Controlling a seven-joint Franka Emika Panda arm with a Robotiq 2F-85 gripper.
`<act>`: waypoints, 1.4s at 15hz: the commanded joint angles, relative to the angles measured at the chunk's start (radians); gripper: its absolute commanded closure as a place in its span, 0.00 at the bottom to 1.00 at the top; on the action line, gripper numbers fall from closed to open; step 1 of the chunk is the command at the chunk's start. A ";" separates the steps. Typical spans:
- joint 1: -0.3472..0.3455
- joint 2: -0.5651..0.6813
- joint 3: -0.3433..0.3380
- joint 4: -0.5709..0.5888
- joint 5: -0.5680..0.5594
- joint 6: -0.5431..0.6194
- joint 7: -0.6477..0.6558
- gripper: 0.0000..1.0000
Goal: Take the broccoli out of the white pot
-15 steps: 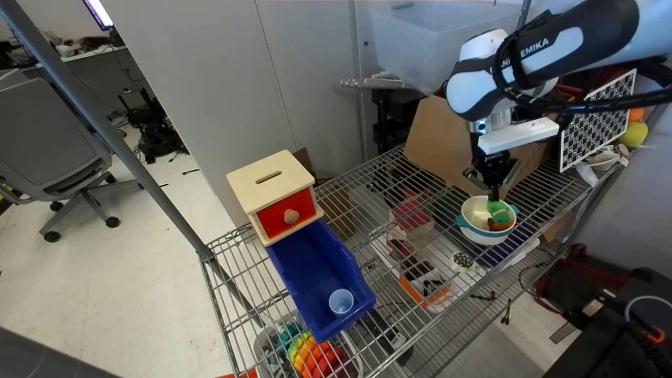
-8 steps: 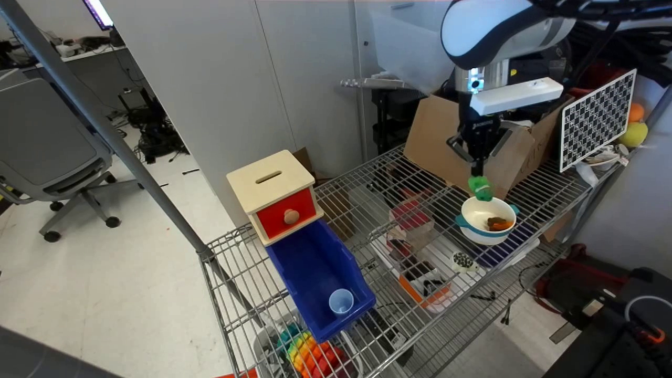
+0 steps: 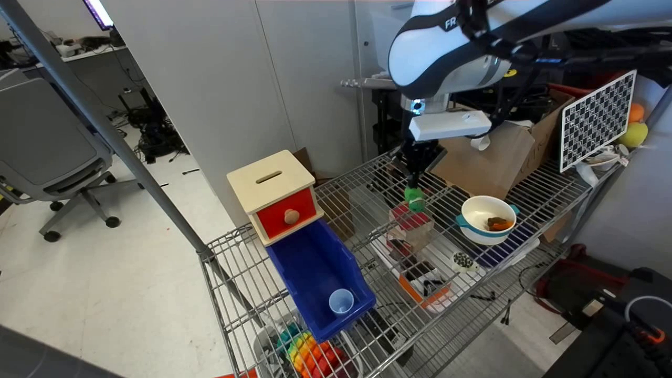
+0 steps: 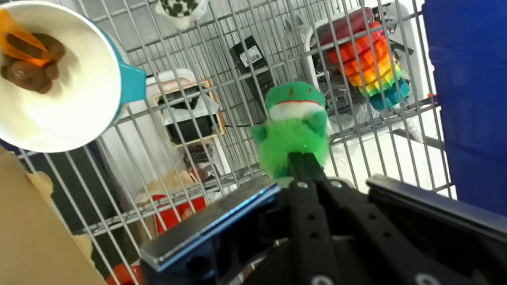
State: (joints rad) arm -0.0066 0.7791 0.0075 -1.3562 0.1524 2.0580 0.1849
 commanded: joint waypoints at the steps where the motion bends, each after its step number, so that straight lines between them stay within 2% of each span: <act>1: 0.016 0.131 0.009 0.129 0.005 0.041 0.003 1.00; 8: 0.052 0.332 -0.009 0.268 -0.030 0.082 0.023 1.00; 10: 0.059 0.357 -0.009 0.288 -0.033 0.082 0.026 0.73; 12: 0.060 0.355 -0.006 0.284 -0.031 0.082 0.019 0.60; 16: 0.055 0.287 0.007 0.201 -0.026 0.079 -0.011 0.30; 20: 0.065 0.149 -0.025 0.010 -0.065 0.149 -0.008 0.02; 21: 0.051 0.108 -0.026 -0.036 -0.061 0.128 0.000 0.00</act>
State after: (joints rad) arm 0.0506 1.0364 -0.0017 -1.2009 0.1046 2.1677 0.1805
